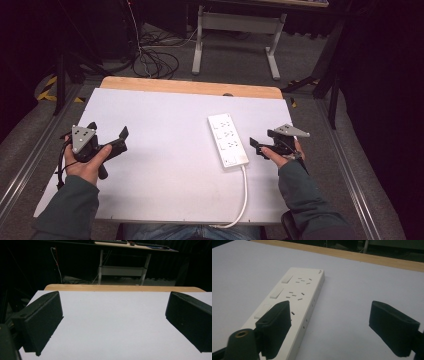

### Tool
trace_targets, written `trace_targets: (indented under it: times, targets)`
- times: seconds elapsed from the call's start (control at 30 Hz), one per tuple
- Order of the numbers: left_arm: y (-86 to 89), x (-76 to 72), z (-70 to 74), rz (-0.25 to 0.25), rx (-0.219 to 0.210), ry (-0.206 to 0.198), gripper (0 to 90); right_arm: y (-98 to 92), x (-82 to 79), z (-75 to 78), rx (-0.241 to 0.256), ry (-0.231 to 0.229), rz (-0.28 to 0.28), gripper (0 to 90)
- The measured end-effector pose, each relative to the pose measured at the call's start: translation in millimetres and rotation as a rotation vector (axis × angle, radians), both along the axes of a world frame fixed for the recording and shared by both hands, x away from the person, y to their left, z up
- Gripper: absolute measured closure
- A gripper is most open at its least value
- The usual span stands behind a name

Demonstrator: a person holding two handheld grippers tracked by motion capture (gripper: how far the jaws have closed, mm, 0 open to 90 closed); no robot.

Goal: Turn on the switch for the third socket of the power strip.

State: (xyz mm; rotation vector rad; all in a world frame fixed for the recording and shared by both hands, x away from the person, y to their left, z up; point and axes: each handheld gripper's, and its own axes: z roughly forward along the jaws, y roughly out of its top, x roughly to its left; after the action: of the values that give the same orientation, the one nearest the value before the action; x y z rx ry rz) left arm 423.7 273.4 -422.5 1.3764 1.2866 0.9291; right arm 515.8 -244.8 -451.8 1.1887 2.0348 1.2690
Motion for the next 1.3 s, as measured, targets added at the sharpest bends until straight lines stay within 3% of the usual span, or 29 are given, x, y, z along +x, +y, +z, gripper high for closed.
trace_targets:
  times: [0.27, 0.9, 1.03, 1.3]
  targets:
    - [1.2, -0.2, -0.2, 0.008, -0.004, -0.001, 1.7, -0.5, 0.4, -0.6, -0.003, 0.008, -0.002, 26.0]
    - [2.4, -1.0, 0.3, 0.011, -0.004, -0.002, 2.1, 1.2, 0.6, 0.2, -0.024, 0.011, 0.035, 55.8]
    - [2.5, -1.3, 0.5, 0.011, -0.004, -0.004, 2.2, 1.9, 0.4, 1.0, -0.025, 0.006, 0.058, 68.6]
    - [3.1, -2.0, 0.0, 0.012, -0.008, -0.006, 2.3, 6.0, 0.8, 1.3, -0.04, 0.003, 0.088, 78.6]
